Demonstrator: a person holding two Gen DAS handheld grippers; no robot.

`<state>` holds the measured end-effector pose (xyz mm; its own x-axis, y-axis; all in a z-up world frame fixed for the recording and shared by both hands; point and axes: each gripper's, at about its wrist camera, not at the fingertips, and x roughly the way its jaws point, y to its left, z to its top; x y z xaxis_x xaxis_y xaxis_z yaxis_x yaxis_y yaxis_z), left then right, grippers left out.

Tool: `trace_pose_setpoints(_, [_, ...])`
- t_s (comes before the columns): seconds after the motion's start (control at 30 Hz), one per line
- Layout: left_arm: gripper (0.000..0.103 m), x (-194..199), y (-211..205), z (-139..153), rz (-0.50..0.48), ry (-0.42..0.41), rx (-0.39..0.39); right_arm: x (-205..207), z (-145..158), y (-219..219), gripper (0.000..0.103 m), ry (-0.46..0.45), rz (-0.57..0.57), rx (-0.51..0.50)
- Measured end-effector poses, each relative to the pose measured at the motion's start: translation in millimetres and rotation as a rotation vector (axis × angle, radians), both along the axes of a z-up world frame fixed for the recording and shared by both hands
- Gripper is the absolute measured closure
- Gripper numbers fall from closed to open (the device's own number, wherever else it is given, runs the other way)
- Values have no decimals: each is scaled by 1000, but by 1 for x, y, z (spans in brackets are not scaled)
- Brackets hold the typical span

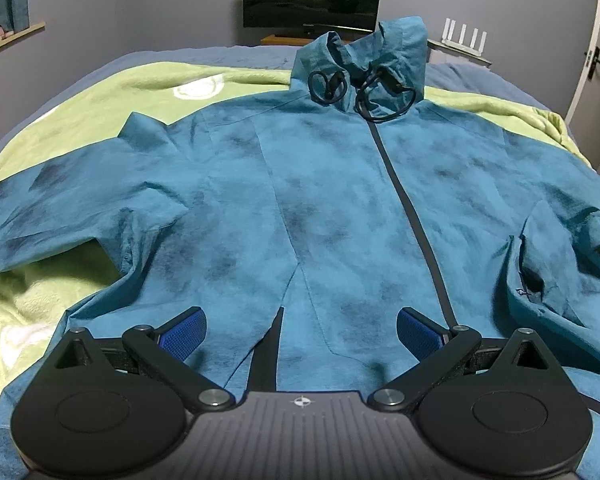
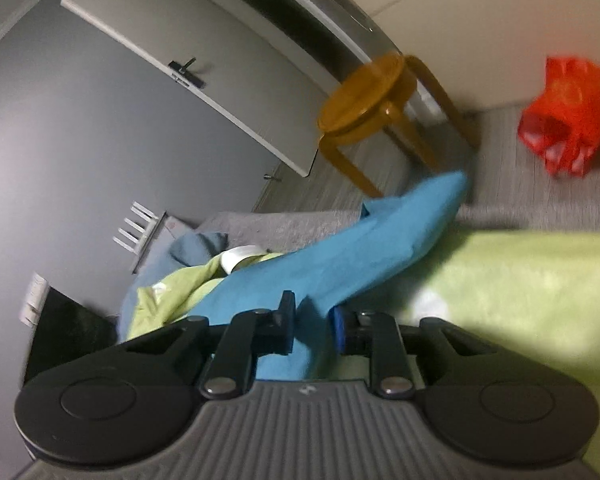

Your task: Fold large clothes

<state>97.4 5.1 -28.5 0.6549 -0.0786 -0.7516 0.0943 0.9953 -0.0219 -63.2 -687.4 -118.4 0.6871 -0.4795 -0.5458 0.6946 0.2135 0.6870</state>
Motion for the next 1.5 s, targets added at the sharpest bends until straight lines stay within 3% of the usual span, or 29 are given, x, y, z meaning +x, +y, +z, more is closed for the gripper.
trace_pose_setpoints(0.1, [1, 1, 0, -2, -7, 9, -6, 9, -5, -10, 79, -12, 15, 75])
trace_pose_setpoints(0.13, [1, 1, 1, -2, -8, 12, -7, 12, 1, -10, 79, -29, 17, 50])
trace_pose_setpoints(0.2, [2, 1, 1, -4, -8, 18, -11, 23, 25, -2, 98, -21, 60, -60])
trace_pose_setpoints(0.37, [4, 0, 1, -4, -20, 11, -24, 64, 112, 44, 98, -66, 219, -338])
trace_pose_setpoints(0.57, [5, -3, 6, -2, -23, -7, -56, 126, 227, 162, 99, -220, 547, -683])
trace_pose_setpoints(0.73, [5, -6, 10, 0, -19, -19, -85, 168, 266, 298, 99, -303, 866, -856])
trace_pose_setpoints(0.9, [4, -7, 16, -1, -7, -14, -110, 197, 233, 417, 99, -242, 1154, -893])
trace_pose_setpoints(1.07, [3, -5, 20, -5, -1, 19, -124, 201, 162, 473, 94, -89, 1327, -693])
trace_pose_setpoints(1.13, [1, -4, 21, -7, -1, 28, -127, 182, 141, 470, 86, -67, 1308, -615])
trace_pose_setpoints(1.2, [1, 0, 22, -10, -7, 58, -133, 164, 122, 440, 61, -41, 1254, -552])
trace_pose_setpoints(1.33, [4, 16, 14, -10, -75, 172, -158, 136, 90, 395, 53, 5, 1139, -461])
trace_pose_setpoints(1.4, [4, 25, -1, 1, -122, 147, -122, 130, 81, 372, 45, 31, 1063, -401])
trace_pose_setpoints(1.5, [4, 40, -33, 18, -179, 46, -25, 117, 63, 347, 45, 27, 965, -300])
